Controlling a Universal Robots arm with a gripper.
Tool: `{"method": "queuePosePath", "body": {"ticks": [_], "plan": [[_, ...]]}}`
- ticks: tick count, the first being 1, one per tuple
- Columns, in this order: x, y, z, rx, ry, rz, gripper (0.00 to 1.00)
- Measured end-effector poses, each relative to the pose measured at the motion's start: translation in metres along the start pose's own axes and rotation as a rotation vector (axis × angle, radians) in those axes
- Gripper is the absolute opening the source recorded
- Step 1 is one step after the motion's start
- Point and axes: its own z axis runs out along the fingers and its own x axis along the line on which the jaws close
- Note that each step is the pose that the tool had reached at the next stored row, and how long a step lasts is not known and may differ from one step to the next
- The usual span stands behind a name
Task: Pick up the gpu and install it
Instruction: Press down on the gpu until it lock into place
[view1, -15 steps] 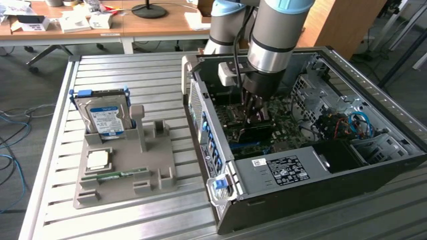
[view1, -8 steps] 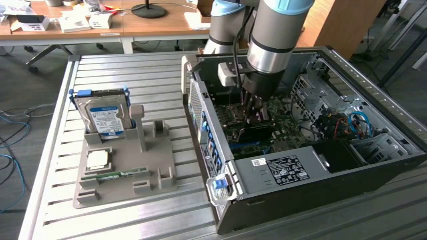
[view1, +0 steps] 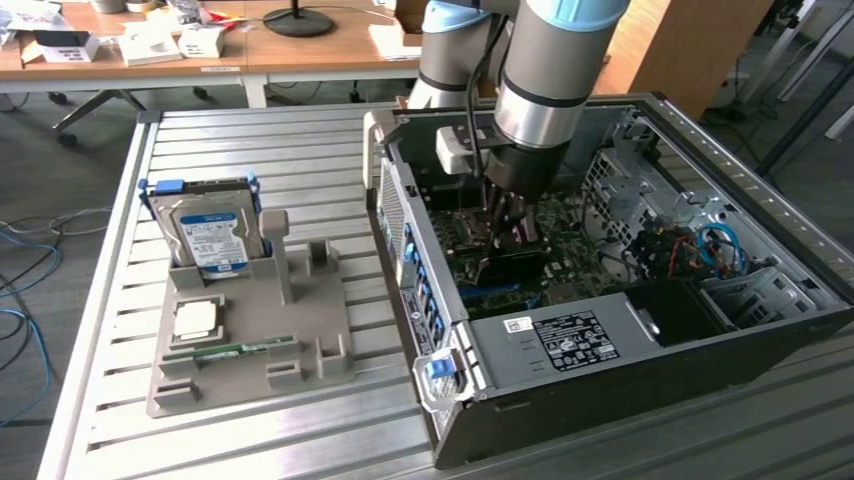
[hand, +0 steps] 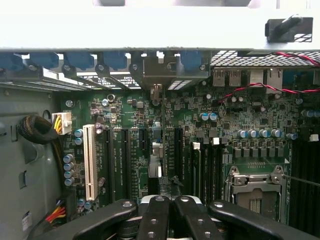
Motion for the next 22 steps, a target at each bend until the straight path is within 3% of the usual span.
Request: {"method": "queuePosePath", "body": {"ticks": [22], "plan": [[0.0005, 0.0, 0.0014, 0.0001, -0.0003, 0.0, 0.11]]}}
